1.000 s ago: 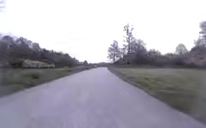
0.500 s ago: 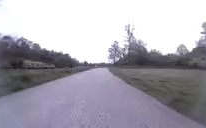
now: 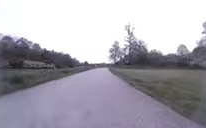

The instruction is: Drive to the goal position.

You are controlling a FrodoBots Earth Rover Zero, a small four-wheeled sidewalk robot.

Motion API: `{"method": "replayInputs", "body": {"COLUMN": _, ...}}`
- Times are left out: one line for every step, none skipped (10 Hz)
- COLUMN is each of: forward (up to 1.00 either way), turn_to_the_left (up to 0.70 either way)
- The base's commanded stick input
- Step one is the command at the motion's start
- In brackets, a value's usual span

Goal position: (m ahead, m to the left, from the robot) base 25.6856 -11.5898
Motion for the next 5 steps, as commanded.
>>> {"method": "replayInputs", "body": {"forward": 1.0, "turn_to_the_left": 0.0}}
{"method": "replayInputs", "body": {"forward": 1.0, "turn_to_the_left": 0.0}}
{"method": "replayInputs", "body": {"forward": 1.0, "turn_to_the_left": 0.0}}
{"method": "replayInputs", "body": {"forward": 1.0, "turn_to_the_left": 0.0}}
{"method": "replayInputs", "body": {"forward": 1.0, "turn_to_the_left": 0.0}}
